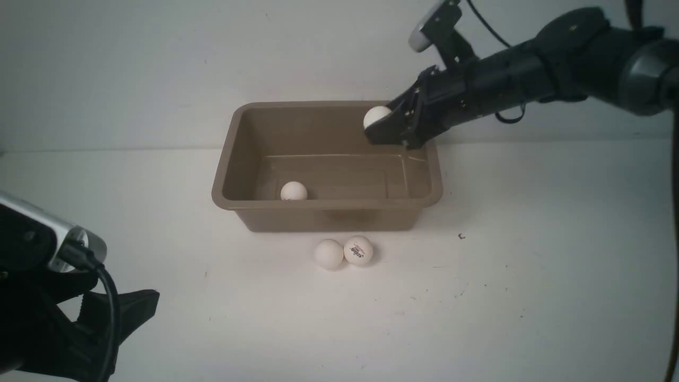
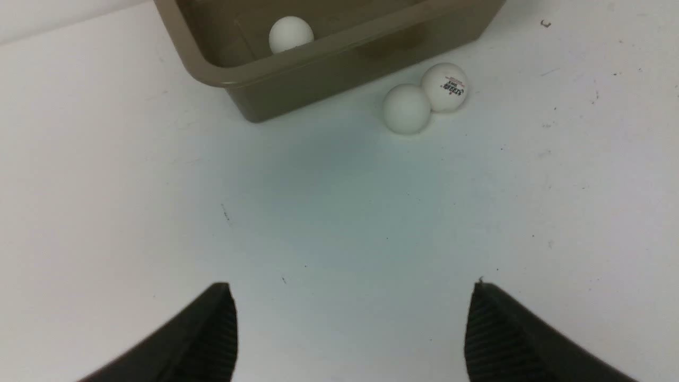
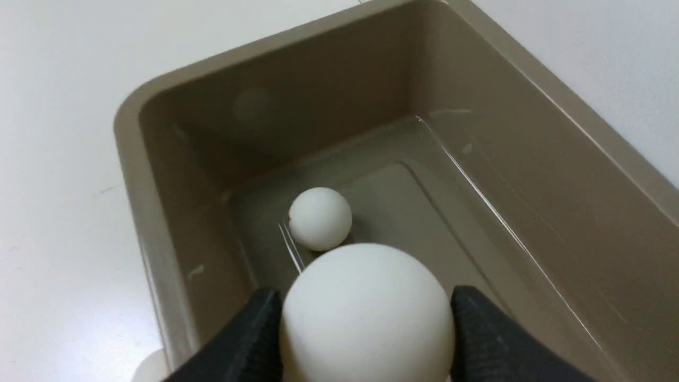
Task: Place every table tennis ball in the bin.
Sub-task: Use the right arm to put the table tennis ball into the box, then use the left arm to clamp the table tennis ball closest to it
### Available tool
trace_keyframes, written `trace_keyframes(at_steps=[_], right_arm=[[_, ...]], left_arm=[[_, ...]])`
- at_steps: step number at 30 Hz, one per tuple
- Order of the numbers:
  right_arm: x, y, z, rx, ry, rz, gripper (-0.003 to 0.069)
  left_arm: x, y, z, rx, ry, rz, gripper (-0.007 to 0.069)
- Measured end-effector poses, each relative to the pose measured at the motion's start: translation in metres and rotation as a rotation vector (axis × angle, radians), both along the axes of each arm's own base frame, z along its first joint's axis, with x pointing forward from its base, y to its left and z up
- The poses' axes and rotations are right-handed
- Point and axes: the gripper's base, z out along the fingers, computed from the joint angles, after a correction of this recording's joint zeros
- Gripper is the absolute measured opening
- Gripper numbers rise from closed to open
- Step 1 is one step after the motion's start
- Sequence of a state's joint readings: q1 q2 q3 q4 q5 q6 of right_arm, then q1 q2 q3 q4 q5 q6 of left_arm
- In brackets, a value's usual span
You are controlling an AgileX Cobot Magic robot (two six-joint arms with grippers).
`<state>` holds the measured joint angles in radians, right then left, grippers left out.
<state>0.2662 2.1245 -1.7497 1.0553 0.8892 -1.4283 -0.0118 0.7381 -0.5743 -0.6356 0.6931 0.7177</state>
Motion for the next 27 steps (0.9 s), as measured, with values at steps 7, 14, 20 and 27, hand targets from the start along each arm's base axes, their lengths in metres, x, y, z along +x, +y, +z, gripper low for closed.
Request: trace_keyframes(at_steps=[7, 14, 20, 27], right_arm=[[0.013, 0.007, -0.032, -0.002, 0.006, -0.068, 0.0397], [0.019, 0.003, 0.000, 0.061, -0.137, -0.171, 0.0659], [-0.022, -0.011, 0.106, 0.076, -0.306, -0.161, 0.0668], [-0.082, -0.039, 0.164, -0.140, -0.246, -0.183, 0.0632]], left_arm=[[0.000, -0.001, 0.000, -0.009, 0.006, -0.004, 0.0520], [0.003, -0.008, 0.000, -0.120, 0.047, -0.022, 0.0520], [0.015, -0.016, -0.004, -0.152, 0.036, -0.137, 0.0520], [0.030, -0.020, 0.001, -0.221, -0.062, -0.155, 0.0520]])
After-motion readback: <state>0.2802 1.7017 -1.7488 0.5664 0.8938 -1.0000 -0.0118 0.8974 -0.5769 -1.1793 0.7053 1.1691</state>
